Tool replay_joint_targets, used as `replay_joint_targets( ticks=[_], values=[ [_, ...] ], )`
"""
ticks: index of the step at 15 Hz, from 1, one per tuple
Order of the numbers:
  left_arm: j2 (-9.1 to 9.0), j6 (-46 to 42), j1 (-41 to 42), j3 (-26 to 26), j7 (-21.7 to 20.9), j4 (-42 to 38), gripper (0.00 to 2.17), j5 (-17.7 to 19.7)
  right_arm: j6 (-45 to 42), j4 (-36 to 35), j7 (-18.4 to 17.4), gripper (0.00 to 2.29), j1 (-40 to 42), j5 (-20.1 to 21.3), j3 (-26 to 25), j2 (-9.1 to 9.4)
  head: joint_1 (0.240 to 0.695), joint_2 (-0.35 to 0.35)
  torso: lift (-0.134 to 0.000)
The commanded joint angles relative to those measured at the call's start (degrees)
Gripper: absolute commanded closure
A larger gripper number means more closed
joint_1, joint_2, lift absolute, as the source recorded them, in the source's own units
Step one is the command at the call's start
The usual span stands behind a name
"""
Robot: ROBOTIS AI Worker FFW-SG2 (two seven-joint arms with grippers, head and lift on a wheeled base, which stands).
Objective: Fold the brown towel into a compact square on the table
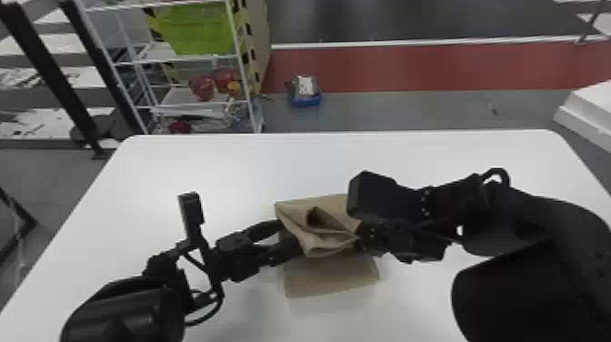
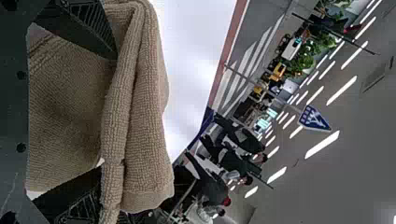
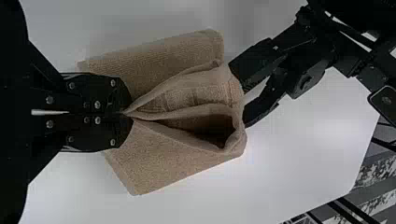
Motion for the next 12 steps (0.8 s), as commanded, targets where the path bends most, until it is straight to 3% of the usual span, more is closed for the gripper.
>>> replay_joint_targets(
  ticks=[1, 12],
  values=[
    [-0.15, 0.0, 0.09, 0.01, -0.08, -0.09, 0.06, 0.0, -0.27, 0.15, 0.19, 1.32, 0.12, 1.33, 0.71, 0.0, 0.695, 0.111, -0.134],
    [0.26, -1.93, 0.62, 0.18, -0.52, -0.26, 0.06, -0.44, -0.97, 0.94, 0.19, 1.32, 1.0, 3.8, 2.73, -0.17, 0.695, 0.115, -0.134]
  ],
)
